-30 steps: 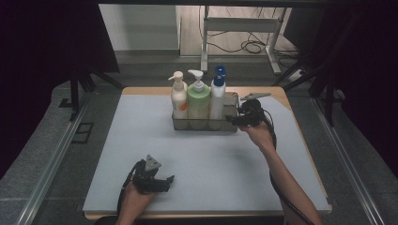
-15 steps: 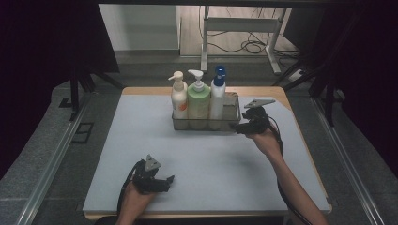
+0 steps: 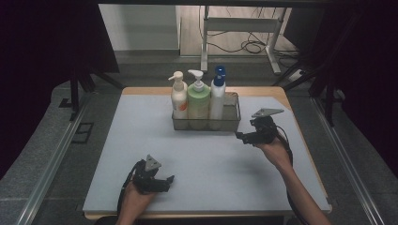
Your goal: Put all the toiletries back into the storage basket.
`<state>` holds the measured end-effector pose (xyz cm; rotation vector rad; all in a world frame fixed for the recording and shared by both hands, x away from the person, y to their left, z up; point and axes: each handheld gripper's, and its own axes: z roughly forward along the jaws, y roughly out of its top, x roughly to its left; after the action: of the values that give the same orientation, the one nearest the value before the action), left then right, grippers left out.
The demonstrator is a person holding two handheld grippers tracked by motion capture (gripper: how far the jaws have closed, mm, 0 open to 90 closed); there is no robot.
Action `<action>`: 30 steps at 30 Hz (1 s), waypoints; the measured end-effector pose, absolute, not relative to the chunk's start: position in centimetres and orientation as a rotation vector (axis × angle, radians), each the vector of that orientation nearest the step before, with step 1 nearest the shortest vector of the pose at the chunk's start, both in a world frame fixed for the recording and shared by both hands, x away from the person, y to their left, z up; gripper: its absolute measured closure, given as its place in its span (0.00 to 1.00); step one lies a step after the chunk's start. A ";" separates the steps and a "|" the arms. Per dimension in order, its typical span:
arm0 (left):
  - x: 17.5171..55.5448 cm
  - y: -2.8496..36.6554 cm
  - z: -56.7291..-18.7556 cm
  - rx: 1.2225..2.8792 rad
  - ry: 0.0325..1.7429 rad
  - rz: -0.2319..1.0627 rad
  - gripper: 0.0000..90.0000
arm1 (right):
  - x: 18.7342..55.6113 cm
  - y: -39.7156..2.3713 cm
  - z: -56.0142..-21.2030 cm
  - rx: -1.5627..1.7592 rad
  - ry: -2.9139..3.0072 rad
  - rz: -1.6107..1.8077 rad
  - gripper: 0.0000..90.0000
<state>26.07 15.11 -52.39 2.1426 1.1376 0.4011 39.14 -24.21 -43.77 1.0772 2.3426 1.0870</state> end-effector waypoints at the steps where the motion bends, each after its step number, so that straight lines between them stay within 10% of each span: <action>1: 26.1 15.1 -52.4 2.143 1.137 0.401 0.13 | 39.1 -24.2 -43.8 1.077 2.343 1.087 0.16; 30: 26.0 15.1 -52.4 2.140 1.139 0.407 0.13 | 32.9 -28.5 -49.6 1.109 2.345 1.046 0.14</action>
<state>26.01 15.09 -52.41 2.1404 1.1391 0.4071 32.92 -28.50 -49.58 1.1086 2.3453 1.0464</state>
